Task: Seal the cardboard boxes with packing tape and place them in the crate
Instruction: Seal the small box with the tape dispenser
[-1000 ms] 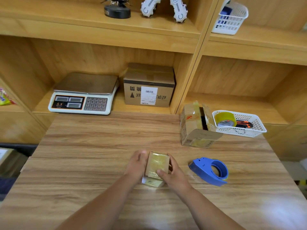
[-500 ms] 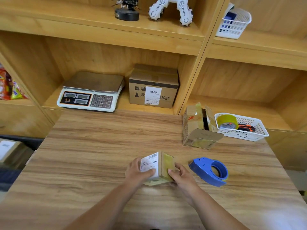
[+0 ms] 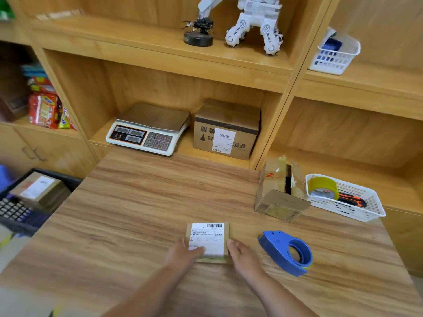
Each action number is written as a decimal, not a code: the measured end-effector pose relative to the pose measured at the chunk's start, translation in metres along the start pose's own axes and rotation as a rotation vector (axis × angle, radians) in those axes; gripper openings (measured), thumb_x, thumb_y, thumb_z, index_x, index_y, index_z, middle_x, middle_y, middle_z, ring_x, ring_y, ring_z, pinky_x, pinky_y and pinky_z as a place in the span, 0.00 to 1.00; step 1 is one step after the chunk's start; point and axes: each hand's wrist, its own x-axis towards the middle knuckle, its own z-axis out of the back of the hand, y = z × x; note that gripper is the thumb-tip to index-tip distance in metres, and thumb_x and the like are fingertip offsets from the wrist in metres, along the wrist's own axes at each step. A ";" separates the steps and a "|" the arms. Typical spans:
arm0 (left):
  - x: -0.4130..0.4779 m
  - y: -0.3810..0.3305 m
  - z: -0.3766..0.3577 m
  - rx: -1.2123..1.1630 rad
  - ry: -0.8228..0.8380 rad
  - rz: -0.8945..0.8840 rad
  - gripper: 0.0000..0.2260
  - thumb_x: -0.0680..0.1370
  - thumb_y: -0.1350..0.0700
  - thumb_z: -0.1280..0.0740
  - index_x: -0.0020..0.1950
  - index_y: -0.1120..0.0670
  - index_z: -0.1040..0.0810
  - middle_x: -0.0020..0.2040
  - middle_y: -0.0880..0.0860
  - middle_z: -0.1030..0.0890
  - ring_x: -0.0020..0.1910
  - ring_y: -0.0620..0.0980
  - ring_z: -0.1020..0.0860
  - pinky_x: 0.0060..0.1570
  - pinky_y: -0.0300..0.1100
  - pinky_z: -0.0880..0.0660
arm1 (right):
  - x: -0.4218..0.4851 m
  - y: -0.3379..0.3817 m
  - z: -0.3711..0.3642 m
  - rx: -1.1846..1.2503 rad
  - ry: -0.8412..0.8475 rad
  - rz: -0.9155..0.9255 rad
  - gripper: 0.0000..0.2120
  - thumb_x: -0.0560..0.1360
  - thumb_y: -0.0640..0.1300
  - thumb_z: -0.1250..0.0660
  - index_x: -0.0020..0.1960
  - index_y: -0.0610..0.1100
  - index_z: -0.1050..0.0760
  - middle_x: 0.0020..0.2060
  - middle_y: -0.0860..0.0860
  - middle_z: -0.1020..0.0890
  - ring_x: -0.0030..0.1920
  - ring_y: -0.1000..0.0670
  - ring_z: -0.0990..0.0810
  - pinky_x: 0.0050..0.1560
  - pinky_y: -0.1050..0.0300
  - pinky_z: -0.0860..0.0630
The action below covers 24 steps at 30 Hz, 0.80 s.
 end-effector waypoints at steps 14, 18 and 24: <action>-0.072 0.058 0.027 -0.272 -0.394 0.188 0.11 0.75 0.60 0.34 0.58 0.55 0.26 0.47 0.51 0.22 0.52 0.55 0.23 0.43 0.40 0.32 | -0.006 0.023 -0.063 -0.155 0.278 0.162 0.03 0.75 0.46 0.32 0.44 0.47 0.24 0.41 0.50 0.18 0.41 0.52 0.22 0.39 0.58 0.32; -0.099 0.085 0.045 -0.486 -0.487 0.243 0.12 0.76 0.63 0.37 0.58 0.53 0.27 0.43 0.46 0.23 0.41 0.45 0.25 0.34 0.33 0.30 | -0.018 0.041 -0.097 -0.177 0.386 0.230 0.03 0.75 0.45 0.33 0.48 0.47 0.22 0.43 0.52 0.18 0.42 0.53 0.22 0.38 0.61 0.31; -0.121 0.123 0.085 -0.715 -0.654 0.290 0.12 0.77 0.67 0.41 0.55 0.53 0.27 0.44 0.47 0.22 0.41 0.43 0.24 0.30 0.29 0.32 | -0.038 0.082 -0.151 -0.176 0.498 0.320 0.03 0.75 0.44 0.33 0.48 0.52 0.24 0.39 0.62 0.21 0.40 0.62 0.23 0.34 0.70 0.32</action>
